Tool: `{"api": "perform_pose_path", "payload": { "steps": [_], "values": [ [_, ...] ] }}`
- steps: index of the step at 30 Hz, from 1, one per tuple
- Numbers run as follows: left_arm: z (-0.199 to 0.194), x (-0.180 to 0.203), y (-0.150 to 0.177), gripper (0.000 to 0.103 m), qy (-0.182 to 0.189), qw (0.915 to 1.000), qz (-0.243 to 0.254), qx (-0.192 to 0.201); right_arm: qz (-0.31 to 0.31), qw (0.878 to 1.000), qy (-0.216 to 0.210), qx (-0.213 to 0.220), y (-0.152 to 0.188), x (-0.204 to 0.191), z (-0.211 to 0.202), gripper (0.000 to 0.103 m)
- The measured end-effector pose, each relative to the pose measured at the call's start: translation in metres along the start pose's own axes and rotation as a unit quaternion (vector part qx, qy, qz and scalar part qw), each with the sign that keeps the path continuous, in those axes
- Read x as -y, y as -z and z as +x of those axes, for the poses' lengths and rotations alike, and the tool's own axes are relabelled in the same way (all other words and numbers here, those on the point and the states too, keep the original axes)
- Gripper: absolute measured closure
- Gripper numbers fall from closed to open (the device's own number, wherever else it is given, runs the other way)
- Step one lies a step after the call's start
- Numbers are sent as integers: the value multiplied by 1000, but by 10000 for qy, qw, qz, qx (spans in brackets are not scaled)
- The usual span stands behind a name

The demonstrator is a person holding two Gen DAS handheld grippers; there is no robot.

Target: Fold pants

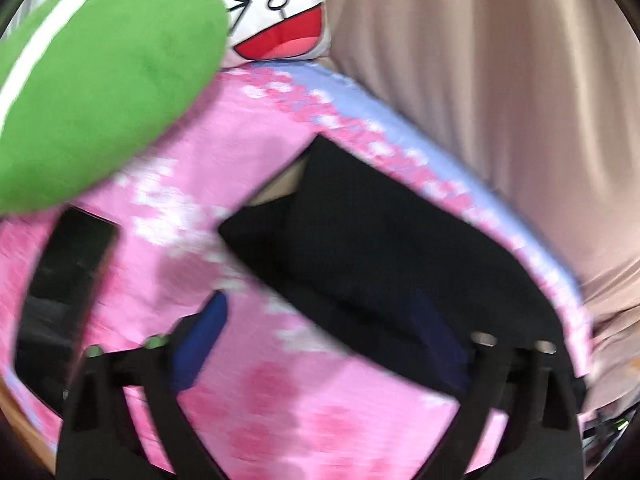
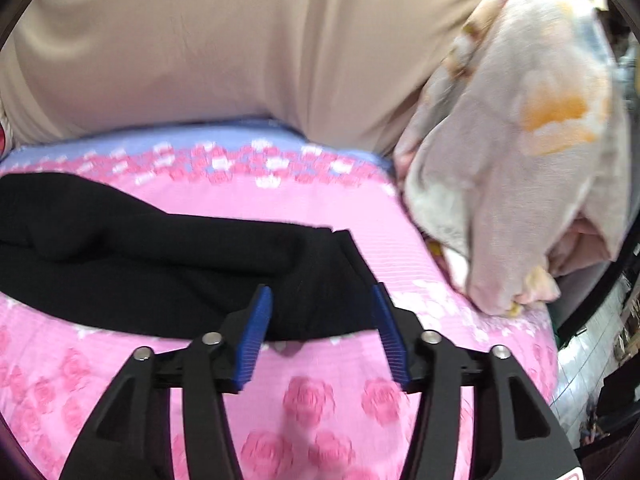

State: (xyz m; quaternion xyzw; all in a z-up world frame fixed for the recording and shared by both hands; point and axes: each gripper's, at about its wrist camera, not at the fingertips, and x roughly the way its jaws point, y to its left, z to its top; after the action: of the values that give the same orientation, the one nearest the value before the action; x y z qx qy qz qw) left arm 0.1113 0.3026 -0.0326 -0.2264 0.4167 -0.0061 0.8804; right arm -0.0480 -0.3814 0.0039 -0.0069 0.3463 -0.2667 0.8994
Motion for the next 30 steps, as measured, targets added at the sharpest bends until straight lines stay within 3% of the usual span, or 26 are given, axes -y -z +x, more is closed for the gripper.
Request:
{"api": "perform_pose_path", "payload": {
  "steps": [3, 6, 7, 8, 9, 11, 13, 18, 21, 26, 30],
  "values": [
    [19, 24, -9, 10, 166, 9997, -7, -190, 59, 9997, -141, 190, 7, -11, -22, 49],
    [57, 33, -14, 11, 114, 9979, -147, -625, -1, 9990, -327, 294, 11, -36, -42, 49],
    [63, 32, -14, 16, 28, 9975, -197, -682, -1, 9986, -416, 320, 13, -45, -47, 48],
    [69, 32, -14, 32, -42, 9971, -236, -722, 18, 9982, -510, 312, 15, -53, -51, 48],
    [72, 30, -14, 42, -100, 9969, -254, -742, 37, 9974, -653, 301, 19, -63, -55, 47],
    [71, 24, -17, 94, -351, 9964, -260, -730, 67, 9966, -781, 268, 25, -78, -59, 46],
    [60, 16, -21, 96, -211, 9969, -324, -683, 119, 9956, -901, 219, 30, -87, -58, 46],
    [24, -2, -21, 96, -544, 9976, -152, -409, 195, 9940, -1075, 78, 41, -98, -57, 46],
    [44, -9, -11, 96, -744, 9946, -41, -721, 328, 9935, -1089, -64, 42, -89, -47, 46],
    [44, 0, -8, 95, -969, 9935, 144, -579, 577, 9930, -1034, 32, 10, -58, -26, 45],
    [49, -3, -10, 94, -1006, 9927, 45, -668, 274, 9963, -813, -105, -20, -45, 9, 45]
  ]
}}
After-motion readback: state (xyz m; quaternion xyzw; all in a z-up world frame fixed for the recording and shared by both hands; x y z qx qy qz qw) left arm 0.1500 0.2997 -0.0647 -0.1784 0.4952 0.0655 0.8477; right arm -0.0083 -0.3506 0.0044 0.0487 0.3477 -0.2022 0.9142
